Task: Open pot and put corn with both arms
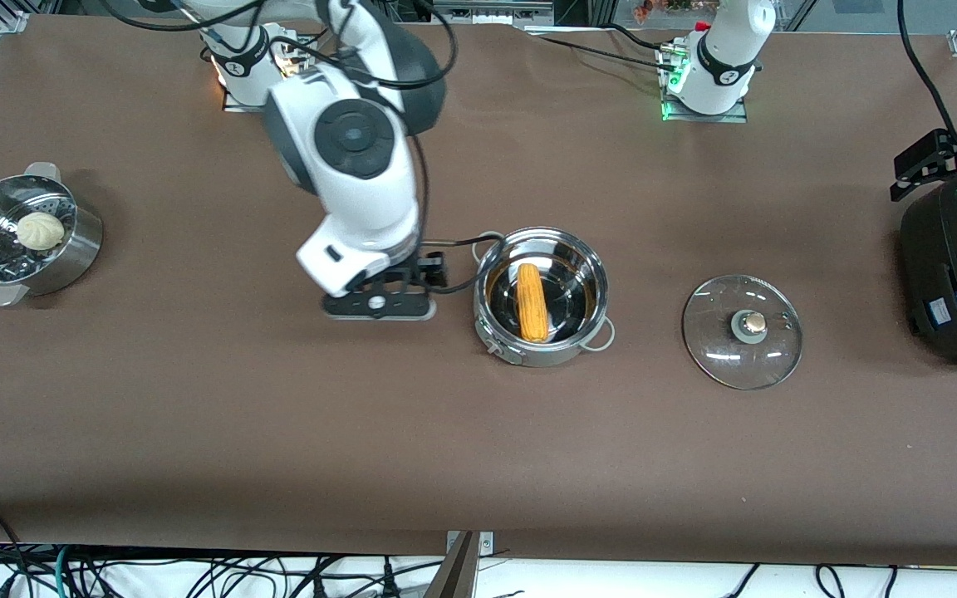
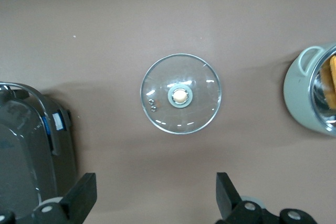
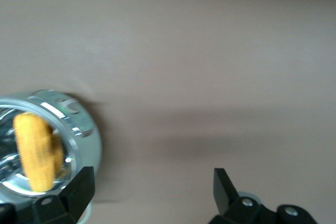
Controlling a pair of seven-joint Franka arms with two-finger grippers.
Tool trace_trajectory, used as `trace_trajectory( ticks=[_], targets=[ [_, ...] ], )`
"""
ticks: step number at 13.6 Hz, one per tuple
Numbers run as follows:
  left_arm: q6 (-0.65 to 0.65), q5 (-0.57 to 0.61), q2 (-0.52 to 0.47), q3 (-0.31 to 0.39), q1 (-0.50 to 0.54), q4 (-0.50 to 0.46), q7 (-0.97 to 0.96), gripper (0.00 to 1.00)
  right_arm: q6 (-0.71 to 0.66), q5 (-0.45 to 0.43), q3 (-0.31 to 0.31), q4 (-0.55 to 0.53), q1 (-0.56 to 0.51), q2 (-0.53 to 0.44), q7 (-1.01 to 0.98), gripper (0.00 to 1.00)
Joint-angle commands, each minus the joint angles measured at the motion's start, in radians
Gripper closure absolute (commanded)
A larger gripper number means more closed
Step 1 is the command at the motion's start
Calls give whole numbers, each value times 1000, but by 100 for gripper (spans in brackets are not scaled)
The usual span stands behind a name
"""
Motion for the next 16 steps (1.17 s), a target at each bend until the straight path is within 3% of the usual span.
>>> trace_trajectory(
  ticks=[1, 4, 10, 12, 14, 16],
  targets=[
    [-35, 23, 30, -18, -12, 50, -80, 0, -84, 4, 12, -34, -82, -74, -23, 0],
    [-35, 8, 33, -1, -9, 68, -80, 0, -177, 7, 10, -34, -206, -112, -246, 0],
    [-35, 6, 39, -7, -9, 67, -81, 0, -265, 10, 13, -34, -454, -132, -374, 0],
    [-36, 6, 41, -7, -7, 67, -81, 0, -280, 10, 6, -36, -491, -140, -457, 0],
    [-36, 6, 41, -7, -9, 68, -81, 0, -256, 68, -2, -109, -533, -189, -529, 0],
    [-36, 6, 41, -8, -9, 67, -81, 0, -111, 142, -8, -362, -580, -333, -527, 0]
  ],
)
